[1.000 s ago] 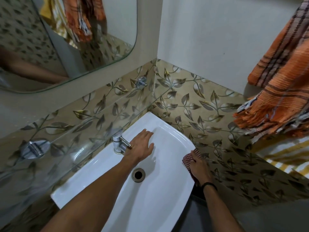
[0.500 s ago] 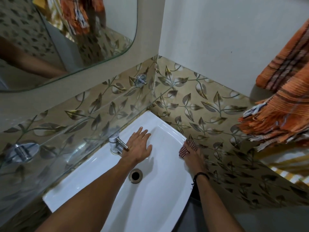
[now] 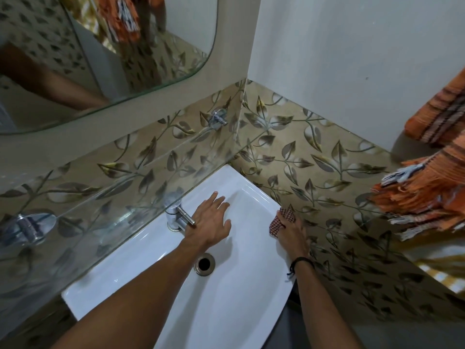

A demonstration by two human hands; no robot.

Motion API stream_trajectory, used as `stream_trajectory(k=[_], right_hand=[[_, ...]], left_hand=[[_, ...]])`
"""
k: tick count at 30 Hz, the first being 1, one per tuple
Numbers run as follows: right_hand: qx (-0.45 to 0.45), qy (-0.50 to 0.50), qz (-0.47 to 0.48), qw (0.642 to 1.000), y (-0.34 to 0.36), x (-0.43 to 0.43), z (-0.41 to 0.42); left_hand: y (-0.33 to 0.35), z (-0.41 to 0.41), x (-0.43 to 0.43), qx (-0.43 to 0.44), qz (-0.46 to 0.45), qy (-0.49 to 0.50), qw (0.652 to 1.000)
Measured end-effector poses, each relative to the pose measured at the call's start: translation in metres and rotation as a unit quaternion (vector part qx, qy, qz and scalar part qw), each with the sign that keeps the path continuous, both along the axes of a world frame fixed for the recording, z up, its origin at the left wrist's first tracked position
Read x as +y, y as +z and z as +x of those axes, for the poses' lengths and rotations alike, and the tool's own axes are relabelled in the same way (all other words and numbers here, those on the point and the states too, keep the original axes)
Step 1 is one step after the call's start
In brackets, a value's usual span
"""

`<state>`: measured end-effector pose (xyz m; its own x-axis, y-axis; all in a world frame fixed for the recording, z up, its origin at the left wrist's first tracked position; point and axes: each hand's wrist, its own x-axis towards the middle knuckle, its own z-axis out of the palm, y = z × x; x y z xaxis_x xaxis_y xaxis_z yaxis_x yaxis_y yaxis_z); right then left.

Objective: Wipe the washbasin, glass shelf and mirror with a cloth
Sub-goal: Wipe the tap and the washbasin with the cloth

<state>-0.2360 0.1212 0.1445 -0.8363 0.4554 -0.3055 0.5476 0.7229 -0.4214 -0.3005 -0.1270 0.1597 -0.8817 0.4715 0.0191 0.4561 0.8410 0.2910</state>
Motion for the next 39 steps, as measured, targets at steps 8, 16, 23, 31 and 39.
stream_trajectory(k=[8, 16, 23, 31, 39], right_hand=[[0.017, -0.035, -0.003, 0.999, -0.007, 0.0, 0.003], [0.046, 0.029, 0.102, 0.993, -0.021, -0.007, -0.025], [0.18, 0.03, 0.18, 0.967, -0.054, -0.004, 0.015], [0.141, 0.093, 0.149, 0.974, -0.048, -0.01, -0.052], [0.102, 0.17, 0.244, 0.949, -0.055, -0.004, -0.033]], left_hand=[[0.003, 0.002, 0.001, -0.007, 0.008, 0.004, 1.0], [0.002, 0.002, 0.002, -0.005, 0.024, 0.014, 1.0], [0.004, 0.002, 0.002, -0.011, 0.033, 0.024, 0.999], [0.004, 0.005, 0.003, -0.015, 0.031, 0.028, 0.999], [0.005, 0.004, 0.004, -0.012, 0.034, 0.035, 0.999]])
